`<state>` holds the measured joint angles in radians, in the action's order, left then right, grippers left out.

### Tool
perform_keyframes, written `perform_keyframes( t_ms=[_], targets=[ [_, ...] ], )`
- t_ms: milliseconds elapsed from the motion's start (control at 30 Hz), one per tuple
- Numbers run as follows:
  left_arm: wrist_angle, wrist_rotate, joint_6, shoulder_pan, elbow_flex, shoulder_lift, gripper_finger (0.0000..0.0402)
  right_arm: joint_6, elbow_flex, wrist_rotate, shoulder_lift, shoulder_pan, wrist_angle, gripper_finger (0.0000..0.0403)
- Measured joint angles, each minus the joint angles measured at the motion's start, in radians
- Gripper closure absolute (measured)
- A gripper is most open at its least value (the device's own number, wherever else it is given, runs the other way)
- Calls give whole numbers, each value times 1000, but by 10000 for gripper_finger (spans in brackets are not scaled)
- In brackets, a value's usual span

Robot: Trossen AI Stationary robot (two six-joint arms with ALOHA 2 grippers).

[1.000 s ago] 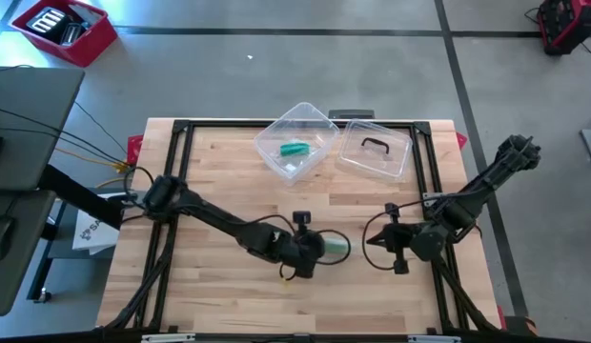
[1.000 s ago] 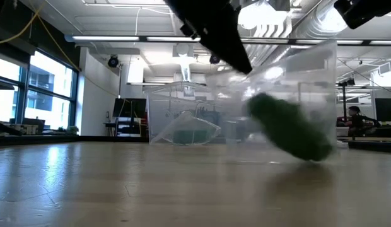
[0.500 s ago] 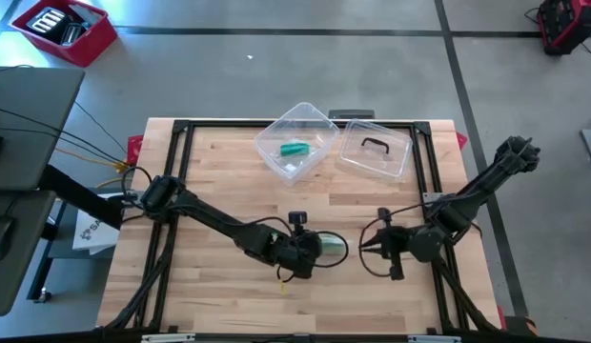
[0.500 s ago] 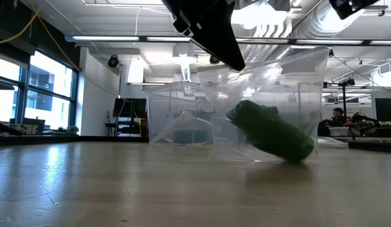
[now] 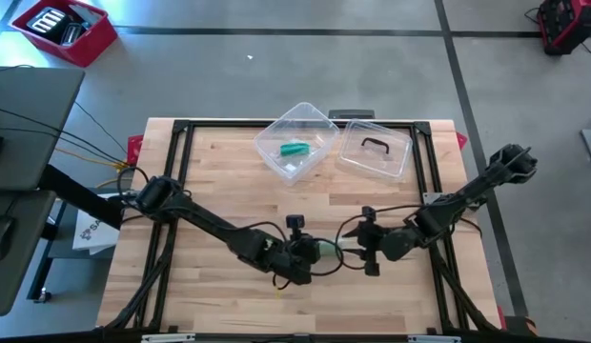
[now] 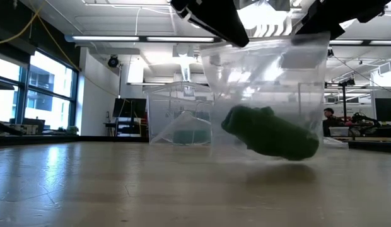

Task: Roll bandage
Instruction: Close the transparent zip bag containing the green bandage

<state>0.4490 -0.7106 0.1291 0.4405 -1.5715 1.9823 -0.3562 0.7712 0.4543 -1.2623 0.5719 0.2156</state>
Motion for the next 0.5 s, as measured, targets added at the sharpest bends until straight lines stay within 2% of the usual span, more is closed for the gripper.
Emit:
perform_keyframes(
  t_ms=[100, 267, 300, 500],
  targets=[
    [-2, -7, 0, 0, 0, -5, 378, 4, 0, -21, -20, -3, -11, 271],
    [4, -6, 3, 0, 0, -5, 378, 25, 0, -10, -26, -2, -11, 379],
    [12, -5, 12, 0, 0, -5, 378, 25, 0, -6, -24, 0, -10, 390],
    [85, -4, 76, 11, -2, -8, 378, 18, 0, 19, -12, 0, 25, 399]
  ],
)
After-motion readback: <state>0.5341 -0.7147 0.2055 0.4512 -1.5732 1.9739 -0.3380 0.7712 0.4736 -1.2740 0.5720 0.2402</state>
